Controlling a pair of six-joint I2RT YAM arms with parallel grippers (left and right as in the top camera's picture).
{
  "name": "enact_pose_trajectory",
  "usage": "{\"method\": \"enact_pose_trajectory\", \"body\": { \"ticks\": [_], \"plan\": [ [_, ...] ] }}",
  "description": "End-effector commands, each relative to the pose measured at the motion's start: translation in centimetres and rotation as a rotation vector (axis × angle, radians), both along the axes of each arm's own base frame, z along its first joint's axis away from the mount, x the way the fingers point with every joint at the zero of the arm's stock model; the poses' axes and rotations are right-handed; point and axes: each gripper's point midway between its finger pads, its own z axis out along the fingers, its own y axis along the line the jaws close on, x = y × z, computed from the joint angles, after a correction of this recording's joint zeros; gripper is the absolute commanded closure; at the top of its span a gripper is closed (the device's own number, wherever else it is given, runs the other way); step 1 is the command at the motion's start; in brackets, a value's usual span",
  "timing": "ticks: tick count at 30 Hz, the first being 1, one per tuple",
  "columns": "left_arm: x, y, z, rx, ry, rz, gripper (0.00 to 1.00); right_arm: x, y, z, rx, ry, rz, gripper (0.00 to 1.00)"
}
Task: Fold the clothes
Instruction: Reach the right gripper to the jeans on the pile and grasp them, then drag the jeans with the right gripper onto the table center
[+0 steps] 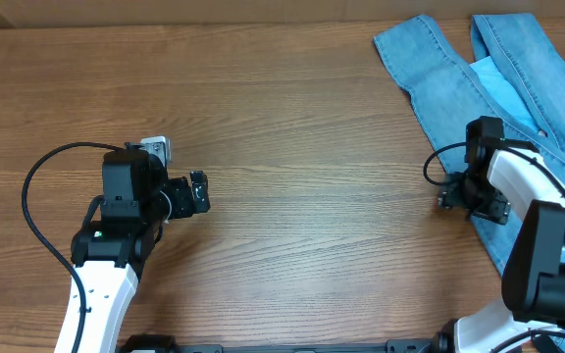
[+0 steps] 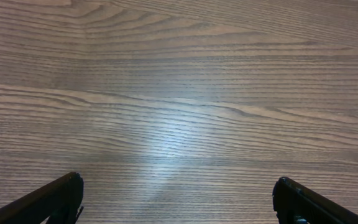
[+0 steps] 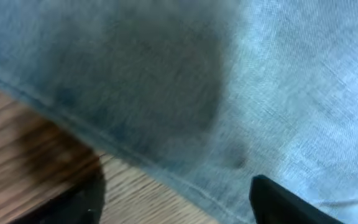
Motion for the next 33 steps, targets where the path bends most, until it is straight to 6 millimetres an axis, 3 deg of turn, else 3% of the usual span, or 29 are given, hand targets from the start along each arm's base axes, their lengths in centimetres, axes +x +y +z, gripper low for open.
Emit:
{"method": "enact_pose_trajectory", "body": {
  "ticks": [1, 4, 7, 10, 15, 17, 21, 25, 28, 33],
  "plan": [
    [0.5, 0.0, 0.9, -0.018, -0.019, 0.010, 0.00, 0.6, -1.5, 0.5, -0.037, -0.030, -0.029, 0.35],
    [0.5, 0.0, 0.9, -0.018, -0.019, 0.010, 0.00, 0.6, -1.7, 0.5, -0.036, -0.031, -0.039, 0.56],
    [0.5, 0.0, 0.9, -0.018, -0.019, 0.010, 0.00, 0.6, -1.8, 0.5, -0.036, -0.031, -0.040, 0.68],
    [0.5, 0.0, 0.9, -0.018, -0.019, 0.010, 0.00, 0.6, -1.7, 0.4, -0.033, -0.032, -0.039, 0.96],
    [0.5, 0.0, 0.9, -0.018, -0.019, 0.010, 0.00, 1.1, -1.6, 2.0, -0.031, -0.048, -0.048, 0.96],
    [0.5, 0.0, 0.9, -0.018, -0.019, 0.010, 0.00, 1.8, -1.7, 4.3, -0.035, -0.076, -0.057, 0.96],
    [0.5, 0.0, 0.9, -0.017, -0.020, 0.011, 0.00, 4.1, -0.9, 11.1, -0.020, -0.181, -0.030, 0.96],
    [0.5, 0.1, 0.9, -0.016, -0.020, 0.011, 0.00, 6.1, 4.0, 17.3, 0.121, -0.297, 0.126, 0.96],
    [0.5, 0.1, 0.9, -0.014, -0.020, 0.013, 0.00, 6.5, 8.0, 20.3, 0.181, -0.342, 0.234, 0.96],
    [0.5, 0.1, 0.9, -0.015, -0.020, 0.013, 0.00, 6.1, 16.7, 21.9, 0.300, -0.359, 0.465, 0.96]
  ]
}}
